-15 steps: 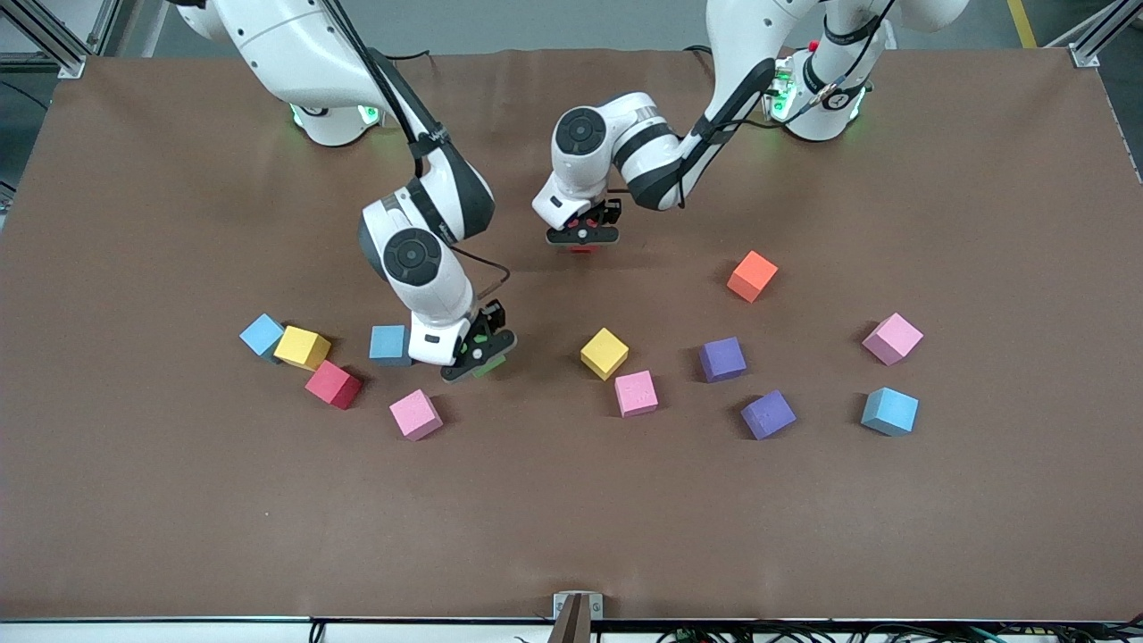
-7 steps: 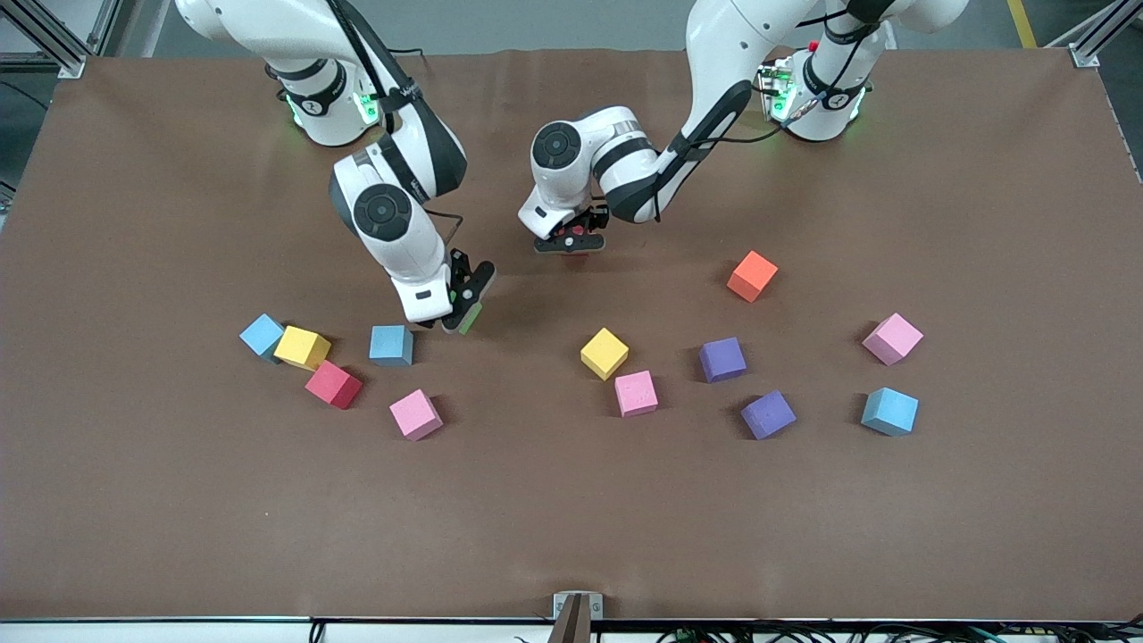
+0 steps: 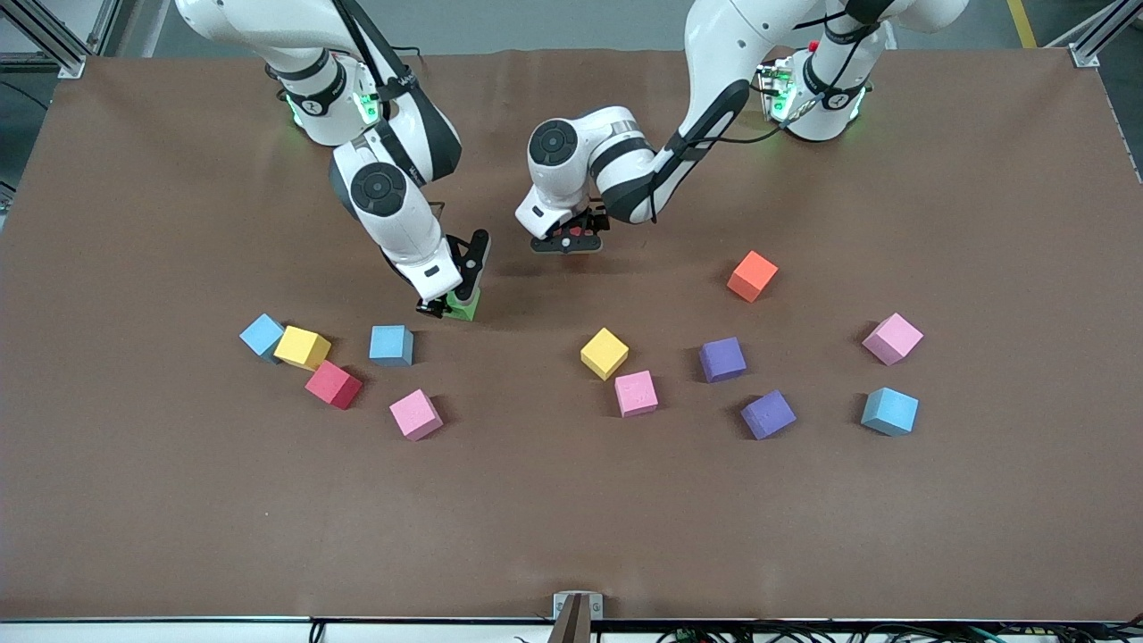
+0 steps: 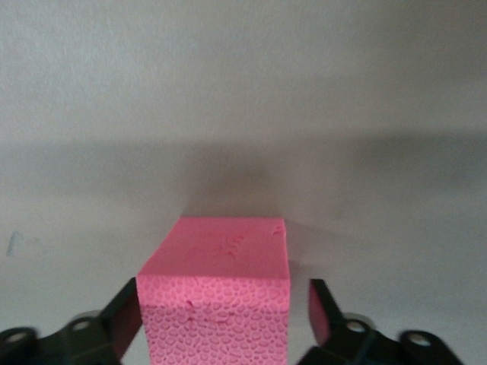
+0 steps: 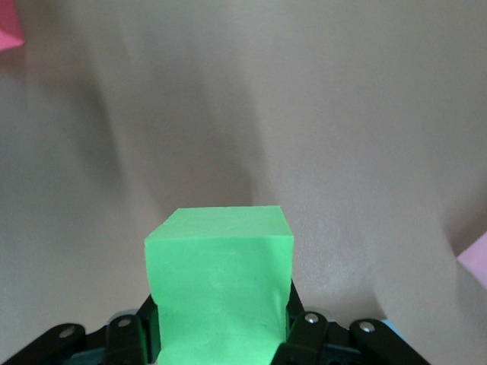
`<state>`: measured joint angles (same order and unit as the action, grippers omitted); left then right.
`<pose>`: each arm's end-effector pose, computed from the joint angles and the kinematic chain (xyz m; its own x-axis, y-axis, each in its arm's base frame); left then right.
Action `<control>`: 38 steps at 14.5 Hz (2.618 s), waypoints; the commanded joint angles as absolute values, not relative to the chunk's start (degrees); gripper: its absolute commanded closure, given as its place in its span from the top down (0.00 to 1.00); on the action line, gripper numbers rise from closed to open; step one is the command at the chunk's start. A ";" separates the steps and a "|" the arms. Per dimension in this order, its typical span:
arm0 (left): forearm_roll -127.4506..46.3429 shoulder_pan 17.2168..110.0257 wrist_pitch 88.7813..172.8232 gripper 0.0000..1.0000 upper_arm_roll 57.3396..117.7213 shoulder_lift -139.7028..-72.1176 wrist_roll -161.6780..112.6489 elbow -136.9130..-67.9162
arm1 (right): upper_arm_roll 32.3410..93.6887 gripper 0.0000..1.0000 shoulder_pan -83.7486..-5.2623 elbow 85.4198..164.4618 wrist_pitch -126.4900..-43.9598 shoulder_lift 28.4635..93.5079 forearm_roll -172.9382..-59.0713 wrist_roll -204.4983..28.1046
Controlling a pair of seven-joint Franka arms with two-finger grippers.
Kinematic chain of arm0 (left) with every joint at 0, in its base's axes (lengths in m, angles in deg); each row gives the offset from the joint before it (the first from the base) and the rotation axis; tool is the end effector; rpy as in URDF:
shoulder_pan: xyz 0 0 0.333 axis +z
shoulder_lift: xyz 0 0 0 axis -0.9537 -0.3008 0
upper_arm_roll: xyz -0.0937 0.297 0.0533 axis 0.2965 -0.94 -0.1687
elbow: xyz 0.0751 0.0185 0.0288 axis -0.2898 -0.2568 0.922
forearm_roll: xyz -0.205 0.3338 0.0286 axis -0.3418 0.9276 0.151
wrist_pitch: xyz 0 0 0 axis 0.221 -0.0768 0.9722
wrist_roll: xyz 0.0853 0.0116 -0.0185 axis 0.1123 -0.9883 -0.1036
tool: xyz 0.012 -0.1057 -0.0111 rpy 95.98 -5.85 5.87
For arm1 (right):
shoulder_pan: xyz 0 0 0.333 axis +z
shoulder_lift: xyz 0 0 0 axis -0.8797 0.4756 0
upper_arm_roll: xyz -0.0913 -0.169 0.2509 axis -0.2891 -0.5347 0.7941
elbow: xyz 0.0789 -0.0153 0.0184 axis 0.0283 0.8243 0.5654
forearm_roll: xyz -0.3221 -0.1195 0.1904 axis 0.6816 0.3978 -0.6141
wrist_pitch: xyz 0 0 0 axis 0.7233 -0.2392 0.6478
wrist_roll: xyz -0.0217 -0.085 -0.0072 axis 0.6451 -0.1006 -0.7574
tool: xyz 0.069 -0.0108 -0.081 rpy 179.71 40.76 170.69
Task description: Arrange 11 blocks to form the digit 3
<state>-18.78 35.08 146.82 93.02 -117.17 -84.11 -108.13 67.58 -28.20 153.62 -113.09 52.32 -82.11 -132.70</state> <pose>0.3212 -0.5464 0.1938 0.9921 -0.0103 -0.1249 -0.0158 -0.9990 -0.0425 0.4644 0.2957 0.2581 0.1793 0.9833 0.0316 0.9838 -0.1792 -0.0070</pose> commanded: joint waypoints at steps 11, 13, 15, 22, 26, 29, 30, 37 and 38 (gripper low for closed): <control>-18.73 49.54 137.74 1.00 93.11 -106.30 -85.30 -103.79 | 67.76 0.37 -28.38 158.02 -113.66 49.56 -82.41 -138.80; -19.69 54.36 137.83 1.00 93.02 -106.39 -85.30 -103.43 | 67.76 0.37 -26.72 158.89 -113.48 49.39 -82.67 -138.62; -22.32 56.50 137.83 1.00 93.02 -109.71 -85.48 -99.14 | 67.76 0.37 -24.61 160.12 -114.01 49.65 -83.03 -138.62; -24.09 55.53 139.75 1.00 91.97 -122.29 -101.73 -87.87 | 67.76 0.38 -13.01 161.62 -115.58 50.00 -86.01 -130.28; -23.74 53.08 145.12 1.00 91.09 -126.34 -106.74 -86.55 | 67.67 0.38 -9.67 160.92 -117.08 51.32 -86.19 -124.75; -23.74 51.85 146.34 1.00 90.48 -127.30 -109.81 -86.38 | 67.67 0.38 -9.49 159.35 -118.14 53.07 -86.10 -124.56; -23.74 51.41 147.05 1.00 90.13 -127.57 -110.52 -86.29 | 67.67 0.38 -9.31 158.47 -118.14 53.95 -86.19 -124.39; -24.62 49.64 147.32 0.42 88.19 -129.07 -112.36 -86.29 | 67.59 0.38 -6.94 154.86 -118.23 57.56 -86.10 -122.01; -24.53 49.30 147.32 0.26 88.19 -128.63 -114.55 -86.29 | 67.59 0.38 -6.67 154.51 -118.31 58.08 -86.10 -121.93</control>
